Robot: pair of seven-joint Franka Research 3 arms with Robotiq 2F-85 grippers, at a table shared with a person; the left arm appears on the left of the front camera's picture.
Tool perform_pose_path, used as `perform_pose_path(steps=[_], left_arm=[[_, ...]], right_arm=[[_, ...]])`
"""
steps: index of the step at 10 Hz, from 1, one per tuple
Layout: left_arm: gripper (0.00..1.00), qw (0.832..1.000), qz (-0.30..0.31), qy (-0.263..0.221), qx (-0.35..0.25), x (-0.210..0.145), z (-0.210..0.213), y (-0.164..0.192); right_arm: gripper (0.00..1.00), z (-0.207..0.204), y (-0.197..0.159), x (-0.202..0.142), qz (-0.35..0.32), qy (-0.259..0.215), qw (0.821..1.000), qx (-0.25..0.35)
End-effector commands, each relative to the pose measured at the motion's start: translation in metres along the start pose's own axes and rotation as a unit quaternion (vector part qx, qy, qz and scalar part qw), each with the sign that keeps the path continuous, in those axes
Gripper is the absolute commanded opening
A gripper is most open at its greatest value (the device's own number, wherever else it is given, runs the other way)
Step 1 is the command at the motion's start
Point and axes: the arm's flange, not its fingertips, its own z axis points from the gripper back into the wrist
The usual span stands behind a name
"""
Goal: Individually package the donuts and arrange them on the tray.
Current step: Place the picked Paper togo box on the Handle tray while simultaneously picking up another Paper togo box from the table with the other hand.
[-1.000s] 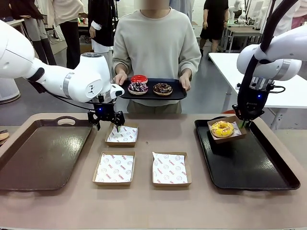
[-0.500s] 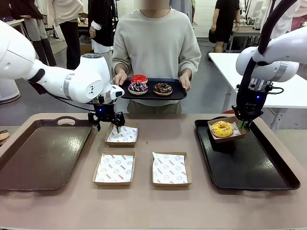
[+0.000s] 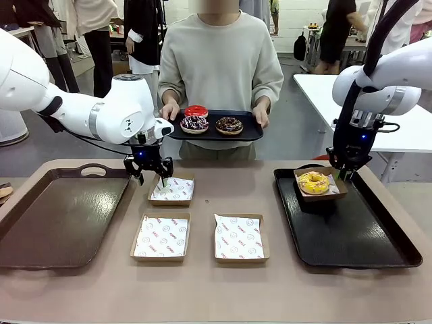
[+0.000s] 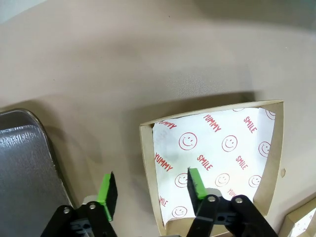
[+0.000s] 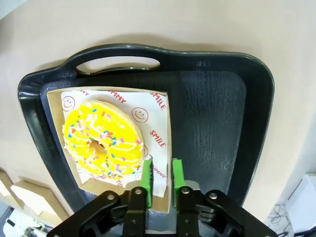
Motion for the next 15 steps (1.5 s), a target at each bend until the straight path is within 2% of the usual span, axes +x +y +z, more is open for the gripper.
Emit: perform_pose_path(steps=[1,2,9,11,12,13,15], left_arm=[[0.35,1.0,0.02,0.01,-0.002,0.006,-0.001,-0.004],[0.0,1.0,0.02,0.01,-0.002,0.007,0.0,-0.003],[0.0,0.999,0.034,0.013,-0.006,0.009,0.0,-0.001],[0.0,0.999,0.036,0.021,-0.009,0.009,0.006,0.002],[0.0,0.999,0.039,0.029,-0.02,0.007,0.018,0.005],[0.0,0.998,0.043,0.028,-0.028,0.005,0.035,0.009],[0.0,0.998,0.048,0.005,-0.037,0.003,0.078,0.015]], right_arm=[[0.65,0.002,-0.002,0.004,0.006,0.004,1.0,0.017],[1.0,0.002,-0.002,0.004,0.006,0.005,1.0,0.019],[1.0,0.003,-0.004,-0.002,0.006,0.006,0.999,0.032],[1.0,0.015,-0.006,-0.019,0.013,0.009,0.999,0.05],[1.0,0.026,-0.009,-0.036,0.03,0.018,0.995,0.093],[1.0,0.041,-0.017,-0.057,0.061,0.039,0.983,0.167],[1.0,0.074,-0.056,-0.099,0.103,0.044,0.946,0.305]])
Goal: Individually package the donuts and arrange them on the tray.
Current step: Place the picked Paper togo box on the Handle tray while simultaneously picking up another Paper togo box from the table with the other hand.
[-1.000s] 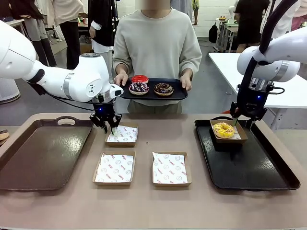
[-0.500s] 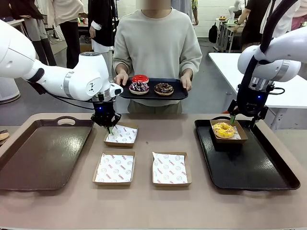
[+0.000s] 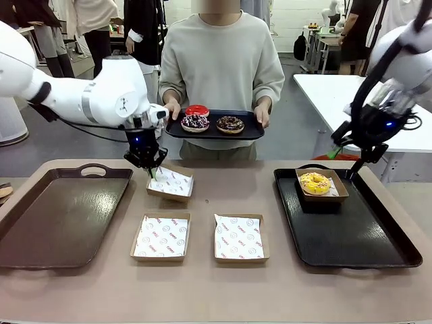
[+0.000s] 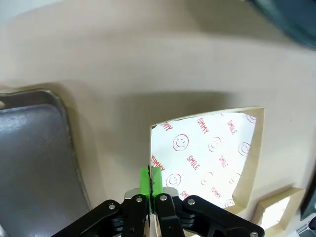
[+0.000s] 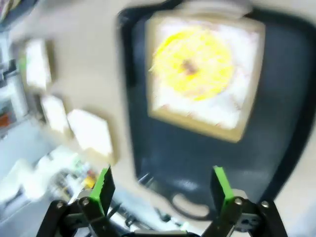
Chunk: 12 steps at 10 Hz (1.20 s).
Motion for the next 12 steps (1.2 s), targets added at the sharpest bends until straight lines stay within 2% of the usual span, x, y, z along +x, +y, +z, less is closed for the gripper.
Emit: perform_pose_path(steps=[1,3,5,7,10,11,12], left_arm=[[0.0,1.0,-0.003,-0.011,-0.018,-0.003,0.041,0.004],[0.0,1.0,-0.003,-0.022,-0.022,0.001,0.072,-0.002],[0.0,0.999,0.002,-0.034,-0.013,0.009,0.094,-0.012],[0.0,0.999,0.006,-0.044,-0.004,0.016,0.108,-0.023],[0.0,0.999,0.021,-0.047,0.002,0.028,0.119,-0.035],[0.0,0.999,-0.002,-0.047,-0.019,0.014,0.115,-0.024],[0.0,0.999,-0.002,-0.047,-0.019,0.014,0.115,-0.024]], right_arm=[[1.0,0.039,-0.032,-0.05,0.032,0.006,0.991,0.126],[1.0,0.08,-0.074,-0.084,0.024,-0.033,0.971,0.236],[1.0,0.096,-0.123,-0.119,-0.015,-0.095,0.951,0.294],[1.0,0.098,-0.161,-0.148,-0.051,-0.135,0.938,0.314],[1.0,0.083,-0.211,-0.174,-0.098,-0.163,0.916,0.353],[1.0,0.076,-0.223,-0.18,-0.108,-0.166,0.912,0.36],[1.0,0.072,-0.232,-0.186,-0.119,-0.171,0.907,0.366]])
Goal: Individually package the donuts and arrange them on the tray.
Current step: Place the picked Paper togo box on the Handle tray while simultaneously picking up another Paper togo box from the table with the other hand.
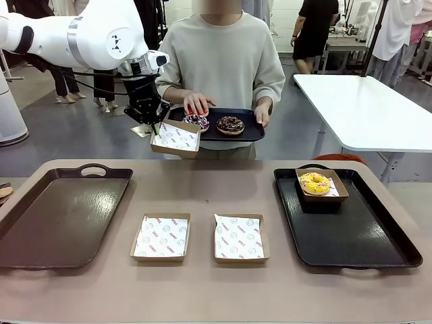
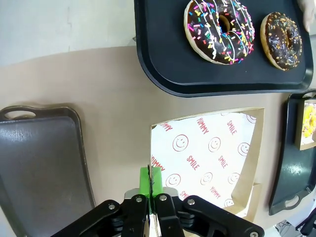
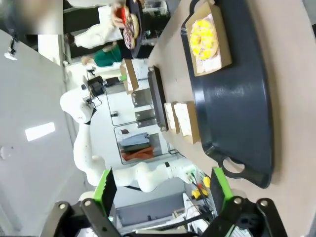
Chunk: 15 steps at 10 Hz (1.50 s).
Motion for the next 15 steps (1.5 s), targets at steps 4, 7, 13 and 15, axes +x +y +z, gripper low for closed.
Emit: perform_pose_path(steps=[4,7,13,15], left_arm=[[0.0,1.0,-0.004,0.001,-0.003,-0.0051,-0.0004,0.0033],[0.0,1.0,-0.004,0.001,-0.003,-0.0051,-0.0004,0.0033],[0.0,1.0,-0.004,0.001,-0.003,-0.0051,-0.0004,0.0033],[0.0,1.0,-0.004,0.001,-0.003,-0.0051,-0.0004,0.0033]], right_arm=[[1.0,-0.0051,-0.0104,-0.0006,0.024,-0.028,0.999,0.008],[1.0,0.0041,-0.0158,-0.0036,-0.005,-0.009,1.0,0.01],[1.0,0.0041,-0.0158,-0.0036,-0.005,-0.009,1.0,0.01],[1.0,0.0041,-0.0158,-0.0036,-0.005,-0.009,1.0,0.01]])
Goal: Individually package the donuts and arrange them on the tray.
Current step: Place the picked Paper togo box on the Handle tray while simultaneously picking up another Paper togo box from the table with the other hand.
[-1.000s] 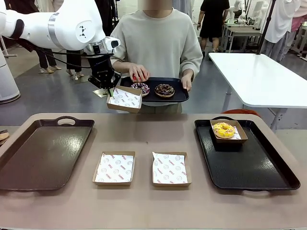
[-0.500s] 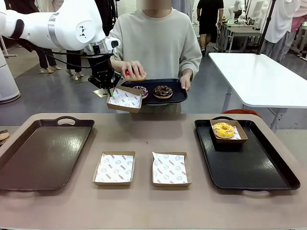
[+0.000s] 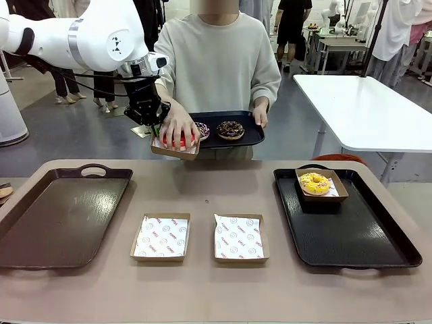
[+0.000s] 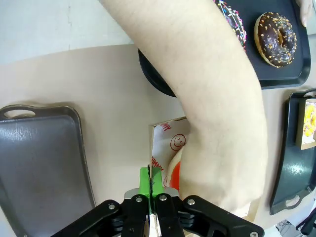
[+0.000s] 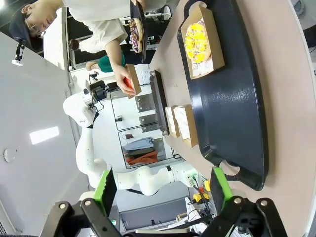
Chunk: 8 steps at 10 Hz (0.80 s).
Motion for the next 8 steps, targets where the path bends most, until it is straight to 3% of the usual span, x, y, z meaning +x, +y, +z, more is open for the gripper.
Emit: perform_pose_path(steps=[1,8], left_arm=[[0.0,1.0,-0.004,-0.001,-0.004,-0.0041,0.0016,0.0029],[0.0,1.0,-0.004,-0.001,-0.004,-0.0041,0.0016,0.0029]], right_arm=[[1.0,0.0011,0.0,-0.0015,-0.004,0.001,1.0,0.001],[1.0,0.0011,0.0,-0.0015,-0.004,0.001,1.0,0.001]])
